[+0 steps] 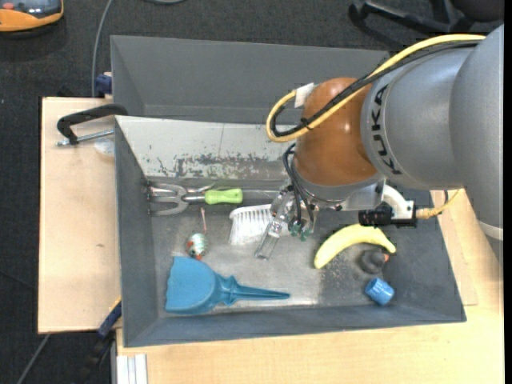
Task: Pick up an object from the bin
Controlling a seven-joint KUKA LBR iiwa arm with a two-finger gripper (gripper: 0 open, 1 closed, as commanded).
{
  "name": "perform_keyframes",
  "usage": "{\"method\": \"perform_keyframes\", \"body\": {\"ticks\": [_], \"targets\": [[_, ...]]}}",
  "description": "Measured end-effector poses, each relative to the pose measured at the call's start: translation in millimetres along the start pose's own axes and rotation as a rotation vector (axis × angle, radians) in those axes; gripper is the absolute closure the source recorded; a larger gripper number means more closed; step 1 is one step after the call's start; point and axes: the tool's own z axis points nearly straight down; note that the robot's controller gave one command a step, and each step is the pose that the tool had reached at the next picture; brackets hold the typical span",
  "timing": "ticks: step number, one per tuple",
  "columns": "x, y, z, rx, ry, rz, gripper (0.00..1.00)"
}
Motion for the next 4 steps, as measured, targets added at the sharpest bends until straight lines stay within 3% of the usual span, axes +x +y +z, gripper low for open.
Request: {"method": "perform_keyframes", "body": {"ticks": [1, 2, 3, 4], "targets": [[39.3, -9.4, -19.6, -0.001, 0.001, -0.175, 0.00], [-19.1, -40.8, -48.1, -0.004, -0.007, 0.056, 0.00], [-27.4, -121.6, -94.4, -0.003, -0.017, -0.209, 0.00], [-36.1, -103.1, 51.5, -0.002, -0.011, -0.259, 0.00]]}}
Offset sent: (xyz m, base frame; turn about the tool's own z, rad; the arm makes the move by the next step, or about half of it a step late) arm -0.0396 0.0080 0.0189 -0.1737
